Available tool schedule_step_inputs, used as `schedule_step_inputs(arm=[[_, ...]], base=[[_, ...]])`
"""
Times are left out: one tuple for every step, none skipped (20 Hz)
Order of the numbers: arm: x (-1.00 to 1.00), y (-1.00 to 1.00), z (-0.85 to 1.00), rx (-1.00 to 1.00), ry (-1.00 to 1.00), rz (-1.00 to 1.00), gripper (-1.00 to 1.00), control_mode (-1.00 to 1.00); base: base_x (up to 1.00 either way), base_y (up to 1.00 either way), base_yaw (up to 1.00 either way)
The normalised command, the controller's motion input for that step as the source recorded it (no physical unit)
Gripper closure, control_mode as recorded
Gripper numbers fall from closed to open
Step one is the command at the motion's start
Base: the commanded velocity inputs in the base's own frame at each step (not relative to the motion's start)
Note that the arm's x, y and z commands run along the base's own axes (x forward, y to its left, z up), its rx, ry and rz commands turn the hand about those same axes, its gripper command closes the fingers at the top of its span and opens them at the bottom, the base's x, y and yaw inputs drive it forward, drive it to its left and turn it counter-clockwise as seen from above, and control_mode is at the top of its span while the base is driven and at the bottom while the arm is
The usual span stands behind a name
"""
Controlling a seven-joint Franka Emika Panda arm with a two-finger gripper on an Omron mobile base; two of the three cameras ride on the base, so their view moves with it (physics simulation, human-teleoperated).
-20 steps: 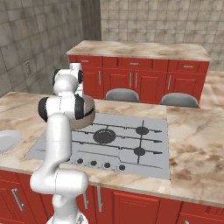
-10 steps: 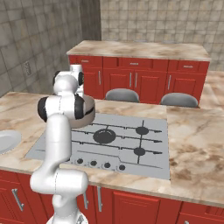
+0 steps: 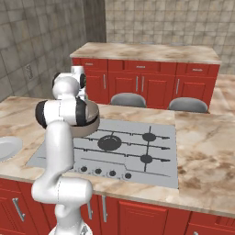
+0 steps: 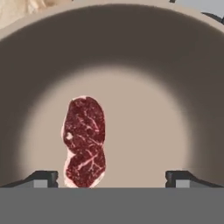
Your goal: Retrieve the frozen meat and place it in the pot on a burner. Then turn the burner on.
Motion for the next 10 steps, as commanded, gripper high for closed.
schedule_step_inputs(arm=[[-0.64, 0.0, 0.46, 0.0, -0.02, -0.04, -1.0, -1.0], [-0.76, 0.0, 0.42, 0.0, -0.07, -0.03, -1.0, -1.0], [-0.85, 0.0, 0.36, 0.0, -0.1, -0.03, -1.0, -1.0], [-0.99, 0.0, 0.34, 0.0, -0.13, -0.03, -1.0, -1.0], [-1.0, -0.01, 0.31, 0.0, -0.16, -0.03, -1.0, -1.0], [-1.0, -0.04, 0.29, 0.0, -0.19, -0.03, -1.0, -1.0], [-1.0, -0.09, 0.29, 0.0, -0.23, -0.02, -1.0, -1.0], [-1.0, -0.11, 0.29, 0.0, -0.28, 0.0, -1.0, -1.0], [-1.0, -0.11, 0.29, 0.0, -0.29, 0.0, -1.0, -1.0], [-1.0, -0.14, 0.28, 0.0, -0.29, 0.0, -1.0, -1.0]], base=[[0.0, 0.0, 0.0], [0.0, 0.0, 0.0], [0.0, 0.0, 0.0], [0.0, 0.0, 0.0], [0.0, 0.0, 0.0], [0.0, 0.0, 0.0], [0.0, 0.0, 0.0], [0.0, 0.0, 0.0], [0.0, 0.0, 0.0], [0.0, 0.0, 0.0]])
